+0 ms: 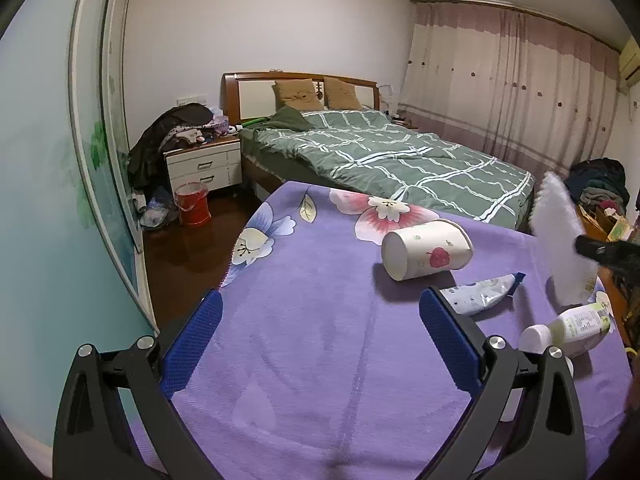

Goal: Collect trash
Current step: 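Grasp the white scrub brush with the right gripper and drop it into the bin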

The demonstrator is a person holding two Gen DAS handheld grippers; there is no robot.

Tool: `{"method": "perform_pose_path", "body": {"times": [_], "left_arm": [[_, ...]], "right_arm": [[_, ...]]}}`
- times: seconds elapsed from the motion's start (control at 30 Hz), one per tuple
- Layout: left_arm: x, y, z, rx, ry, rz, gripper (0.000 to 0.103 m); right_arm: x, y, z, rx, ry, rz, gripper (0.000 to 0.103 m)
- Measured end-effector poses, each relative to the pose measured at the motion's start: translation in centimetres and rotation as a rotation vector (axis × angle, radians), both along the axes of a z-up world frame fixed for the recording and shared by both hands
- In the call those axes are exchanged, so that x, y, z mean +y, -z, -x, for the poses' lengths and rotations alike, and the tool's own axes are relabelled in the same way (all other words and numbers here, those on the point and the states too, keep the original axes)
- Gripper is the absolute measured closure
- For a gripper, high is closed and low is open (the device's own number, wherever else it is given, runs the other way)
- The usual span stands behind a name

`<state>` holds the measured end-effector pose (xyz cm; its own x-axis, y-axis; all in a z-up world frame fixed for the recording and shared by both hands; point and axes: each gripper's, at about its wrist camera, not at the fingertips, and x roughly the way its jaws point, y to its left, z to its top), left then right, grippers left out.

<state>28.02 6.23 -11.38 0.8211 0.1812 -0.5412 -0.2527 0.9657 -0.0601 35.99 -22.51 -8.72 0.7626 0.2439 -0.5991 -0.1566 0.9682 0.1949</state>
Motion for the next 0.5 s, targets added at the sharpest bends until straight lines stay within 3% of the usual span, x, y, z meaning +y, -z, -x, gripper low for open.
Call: {"method": "perform_pose_path", "body": {"times": [0.23, 0.37, 0.5], "left_arm": [[-1.0, 0.0, 0.1, -0.005, 0.033, -0.018, 0.006], [-1.6, -0.1, 0.2, -0.008, 0.058, -0.029, 0.006], [-2.3, 0.0, 0.2, -0.012, 0.089, -0.032, 0.006]], "right_arm": [[-5.5, -1.7, 5.7, -0.078, 0.072, -0.052, 0.090], [-11.1, -1.4, 9.3, -0.123, 0.224, -0.051, 0.090], [-16.7, 0.3, 11.7, -0.111, 0.394, -0.038, 0.090]]}}
